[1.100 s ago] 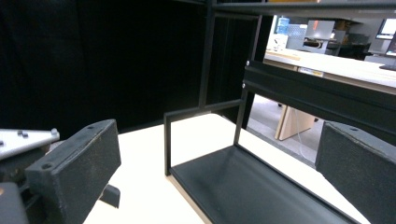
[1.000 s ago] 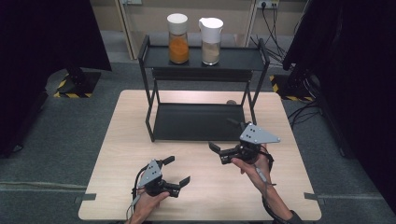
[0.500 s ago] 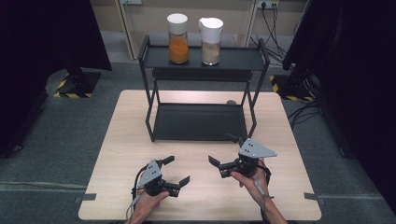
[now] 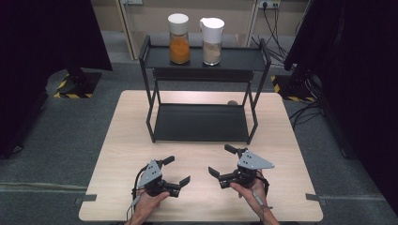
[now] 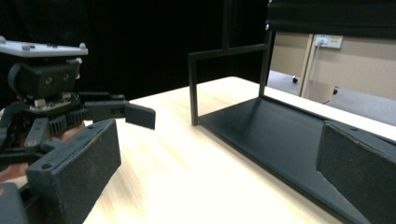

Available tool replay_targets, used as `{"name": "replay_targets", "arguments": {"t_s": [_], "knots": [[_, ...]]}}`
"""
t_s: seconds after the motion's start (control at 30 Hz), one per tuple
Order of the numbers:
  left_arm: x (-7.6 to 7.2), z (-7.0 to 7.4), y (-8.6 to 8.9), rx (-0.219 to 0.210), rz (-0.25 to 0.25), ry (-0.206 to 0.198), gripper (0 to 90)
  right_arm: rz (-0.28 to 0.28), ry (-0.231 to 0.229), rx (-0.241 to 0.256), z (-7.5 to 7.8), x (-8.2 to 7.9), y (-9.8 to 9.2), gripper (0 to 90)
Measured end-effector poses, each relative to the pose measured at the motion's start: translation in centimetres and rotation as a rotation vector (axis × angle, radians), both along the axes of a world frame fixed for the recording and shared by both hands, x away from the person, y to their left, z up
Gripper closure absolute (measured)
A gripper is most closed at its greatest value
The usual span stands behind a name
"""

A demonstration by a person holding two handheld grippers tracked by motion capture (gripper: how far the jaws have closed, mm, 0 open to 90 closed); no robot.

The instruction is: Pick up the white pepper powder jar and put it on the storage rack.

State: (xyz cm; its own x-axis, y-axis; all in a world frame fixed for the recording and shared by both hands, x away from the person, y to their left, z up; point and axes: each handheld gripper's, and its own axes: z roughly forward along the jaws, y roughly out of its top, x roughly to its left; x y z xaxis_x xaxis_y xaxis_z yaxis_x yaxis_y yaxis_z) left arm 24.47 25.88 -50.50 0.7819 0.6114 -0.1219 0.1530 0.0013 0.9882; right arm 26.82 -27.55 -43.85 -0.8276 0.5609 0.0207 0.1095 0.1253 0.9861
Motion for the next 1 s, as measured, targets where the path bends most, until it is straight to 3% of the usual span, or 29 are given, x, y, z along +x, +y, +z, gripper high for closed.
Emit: {"name": "replay_targets", "arguments": {"t_s": [0.17,0.53,1.0], "knots": [[0.0,0.0,0.1,-0.004,0.006,0.004,1.1,0.000,0.000,-0.002,-0.6,-0.2,0.1,0.5],[0.1,0.0,0.2,-0.008,0.014,0.002,1.1,0.001,0.050,-0.005,-2.4,-0.1,0.0,0.4],[0.1,0.0,0.2,-0.005,0.015,0.004,1.1,-0.009,0.070,-0.004,-3.3,-0.2,-0.3,0.5]]}}
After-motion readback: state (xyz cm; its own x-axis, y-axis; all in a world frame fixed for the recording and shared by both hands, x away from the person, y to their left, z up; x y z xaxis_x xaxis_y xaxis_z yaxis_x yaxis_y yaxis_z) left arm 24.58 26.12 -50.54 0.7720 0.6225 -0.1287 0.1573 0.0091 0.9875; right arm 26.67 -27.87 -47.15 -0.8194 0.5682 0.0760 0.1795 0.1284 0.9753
